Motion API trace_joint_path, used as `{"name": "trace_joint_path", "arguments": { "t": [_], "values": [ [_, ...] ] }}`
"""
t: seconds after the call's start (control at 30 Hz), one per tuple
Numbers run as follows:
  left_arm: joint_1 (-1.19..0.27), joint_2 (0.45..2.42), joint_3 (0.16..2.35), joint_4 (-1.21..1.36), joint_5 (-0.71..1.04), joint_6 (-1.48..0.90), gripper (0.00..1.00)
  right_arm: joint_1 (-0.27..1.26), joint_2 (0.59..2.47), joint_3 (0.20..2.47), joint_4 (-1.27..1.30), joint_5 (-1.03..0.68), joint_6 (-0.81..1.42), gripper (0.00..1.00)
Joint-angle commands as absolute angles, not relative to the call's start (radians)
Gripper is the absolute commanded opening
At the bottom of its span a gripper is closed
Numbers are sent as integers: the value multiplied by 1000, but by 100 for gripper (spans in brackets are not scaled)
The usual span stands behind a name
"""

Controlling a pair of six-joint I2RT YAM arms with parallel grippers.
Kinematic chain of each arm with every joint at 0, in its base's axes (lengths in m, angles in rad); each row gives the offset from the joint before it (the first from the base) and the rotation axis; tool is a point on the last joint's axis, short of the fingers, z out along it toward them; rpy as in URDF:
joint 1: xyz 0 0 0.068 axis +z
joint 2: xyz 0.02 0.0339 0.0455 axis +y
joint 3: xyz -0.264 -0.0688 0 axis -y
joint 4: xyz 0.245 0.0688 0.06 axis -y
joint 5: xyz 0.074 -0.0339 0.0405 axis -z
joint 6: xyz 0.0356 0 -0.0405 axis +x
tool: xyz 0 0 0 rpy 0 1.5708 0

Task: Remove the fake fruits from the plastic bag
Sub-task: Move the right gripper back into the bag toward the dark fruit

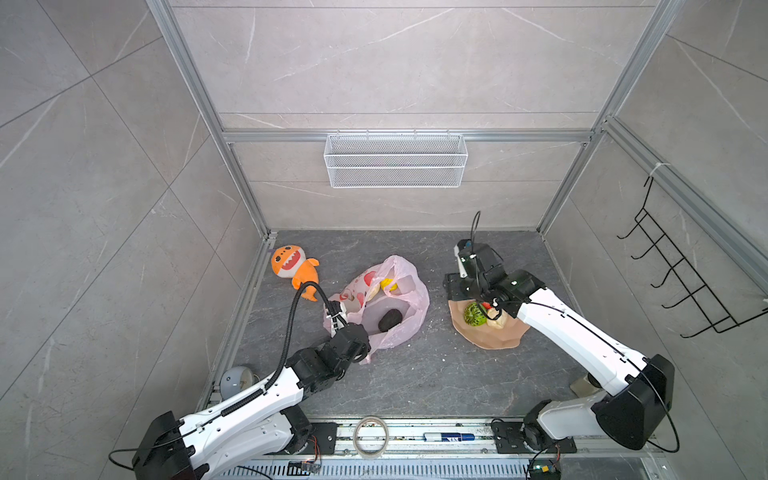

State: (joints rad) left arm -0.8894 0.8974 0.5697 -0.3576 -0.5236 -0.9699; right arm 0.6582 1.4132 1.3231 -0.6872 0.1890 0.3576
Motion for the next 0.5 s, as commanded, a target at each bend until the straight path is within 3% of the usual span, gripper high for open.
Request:
{"name": "trace_joint_path", "arguments": {
  "t": [0.0,0.2,0.47],
  "values": [
    [-885,846,555,-468,-565,-1010,0,762,1451,1365,-646,180,411,63],
    [-885,824,550,-556,-576,-1064,0,929,1554,1405,-511,181,468,61],
    [-885,908,580,-572,-555,-1114,0,988,1744,1427,-420,128,526,59]
  ]
}}
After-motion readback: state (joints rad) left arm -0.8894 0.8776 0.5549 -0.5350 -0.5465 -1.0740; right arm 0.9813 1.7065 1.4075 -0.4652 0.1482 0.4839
